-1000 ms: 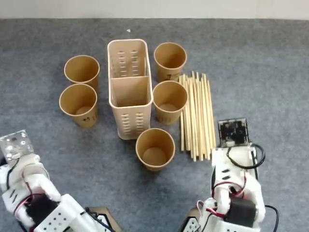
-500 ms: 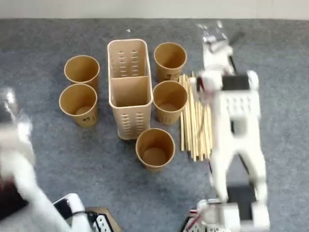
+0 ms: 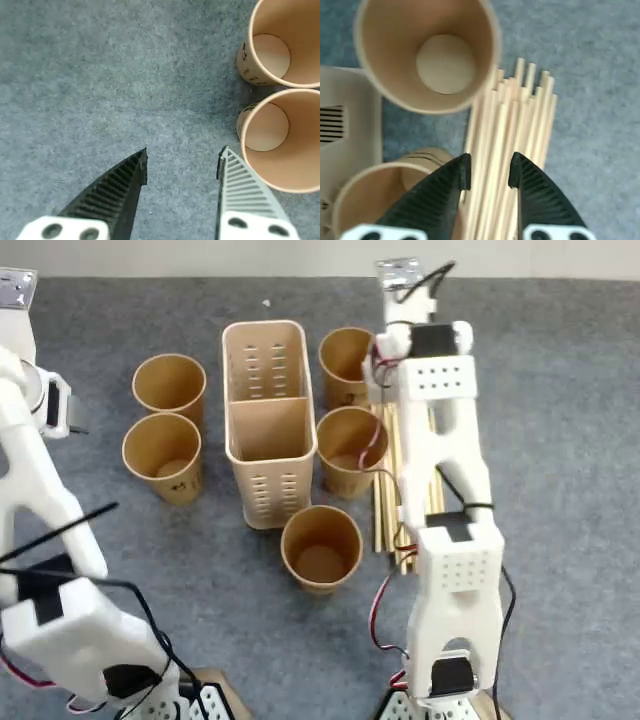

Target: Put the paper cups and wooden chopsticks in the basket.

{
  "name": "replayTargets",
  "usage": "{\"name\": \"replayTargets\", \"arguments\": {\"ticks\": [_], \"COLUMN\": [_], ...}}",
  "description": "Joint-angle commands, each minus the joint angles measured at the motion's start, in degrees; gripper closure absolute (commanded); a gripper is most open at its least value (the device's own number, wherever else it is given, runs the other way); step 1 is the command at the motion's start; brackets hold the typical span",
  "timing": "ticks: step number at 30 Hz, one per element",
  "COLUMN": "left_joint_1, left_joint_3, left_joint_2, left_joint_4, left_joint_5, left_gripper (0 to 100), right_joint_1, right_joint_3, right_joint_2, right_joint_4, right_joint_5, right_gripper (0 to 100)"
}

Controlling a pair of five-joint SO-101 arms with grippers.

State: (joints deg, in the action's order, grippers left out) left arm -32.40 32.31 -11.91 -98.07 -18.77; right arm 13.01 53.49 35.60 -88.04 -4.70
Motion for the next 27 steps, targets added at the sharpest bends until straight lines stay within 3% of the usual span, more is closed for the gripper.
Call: {"name": "replayTargets", "arguments": {"ticks": [1, 14, 20, 27], "left_joint_1": [0.66, 3.82, 3.74, 3.74], "left_joint_3": [2.86, 2.95, 3.12, 2.86], "left_joint_2": [-2.59, -9.89, -5.41, 1.27], "left_joint_4": [-0.35, -0.62, -0.62, -1.93], "left_joint_5": [-0.26, -0.26, -0.18, 0.00], "left_gripper": [75, 75, 75, 75], "right_joint_1": [2.86, 2.77, 1.71, 1.10], "right_joint_3": [2.86, 3.12, 9.10, 18.42], "right_joint_2": [0.57, 5.05, 2.77, -0.75], "right_joint_4": [-0.31, -1.19, -2.51, -12.88], "right_joint_5": [0.62, 0.62, 0.62, 0.62], "right_gripper": [85.8, 85.8, 85.8, 85.8]}}
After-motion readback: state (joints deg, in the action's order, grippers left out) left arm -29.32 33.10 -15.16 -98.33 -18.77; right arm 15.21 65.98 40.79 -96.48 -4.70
